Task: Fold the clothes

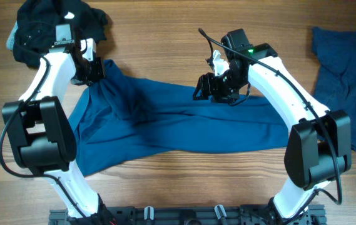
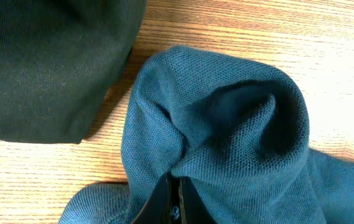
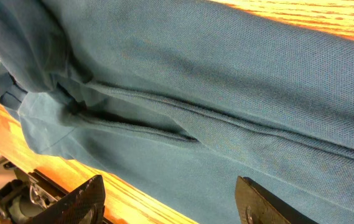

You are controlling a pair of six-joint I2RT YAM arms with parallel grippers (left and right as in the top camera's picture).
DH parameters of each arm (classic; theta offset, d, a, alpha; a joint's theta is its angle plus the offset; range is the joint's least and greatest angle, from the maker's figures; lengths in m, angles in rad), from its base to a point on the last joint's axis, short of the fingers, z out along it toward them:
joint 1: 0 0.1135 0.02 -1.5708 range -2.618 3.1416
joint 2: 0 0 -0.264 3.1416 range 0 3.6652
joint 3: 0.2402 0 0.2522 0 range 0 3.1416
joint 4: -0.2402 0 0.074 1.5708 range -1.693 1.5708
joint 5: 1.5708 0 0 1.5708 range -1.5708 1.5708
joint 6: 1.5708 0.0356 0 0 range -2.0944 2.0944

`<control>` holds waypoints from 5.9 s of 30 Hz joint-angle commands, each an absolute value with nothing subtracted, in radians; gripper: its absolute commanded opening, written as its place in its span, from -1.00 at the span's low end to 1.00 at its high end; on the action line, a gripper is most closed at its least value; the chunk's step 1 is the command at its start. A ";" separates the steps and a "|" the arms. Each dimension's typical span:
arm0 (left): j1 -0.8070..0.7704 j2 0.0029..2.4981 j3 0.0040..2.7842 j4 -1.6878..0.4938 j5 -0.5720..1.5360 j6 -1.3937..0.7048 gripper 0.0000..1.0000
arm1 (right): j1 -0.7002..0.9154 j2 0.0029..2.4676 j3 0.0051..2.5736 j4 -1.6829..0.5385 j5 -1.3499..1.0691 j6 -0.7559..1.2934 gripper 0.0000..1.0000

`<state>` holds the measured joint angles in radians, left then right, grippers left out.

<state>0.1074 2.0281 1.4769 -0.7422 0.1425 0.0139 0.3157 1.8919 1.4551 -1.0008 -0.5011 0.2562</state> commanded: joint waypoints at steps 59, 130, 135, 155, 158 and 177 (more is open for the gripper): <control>0.121 2.050 1.487 -0.817 0.168 -0.188 -0.33 | 0.324 1.876 1.447 -0.986 -0.509 0.258 0.36; 0.121 2.067 1.432 -0.812 0.228 -0.244 -0.64 | 0.330 1.876 1.447 -0.980 -0.510 0.262 0.36; 0.121 2.067 1.432 -0.805 0.228 -0.244 -0.81 | 0.330 1.876 1.447 -0.980 -0.509 0.262 0.36; 0.123 1.893 1.433 -0.830 0.227 -0.250 -0.92 | 0.330 1.876 1.447 -0.984 -0.510 0.262 0.36; 0.126 1.869 1.433 -0.843 0.220 -0.275 -0.92 | 0.330 1.876 1.447 -0.984 -0.510 0.262 0.36; 0.133 1.857 1.433 -0.864 0.122 -0.278 -0.88 | 0.330 1.876 1.447 -0.987 -0.509 0.261 0.36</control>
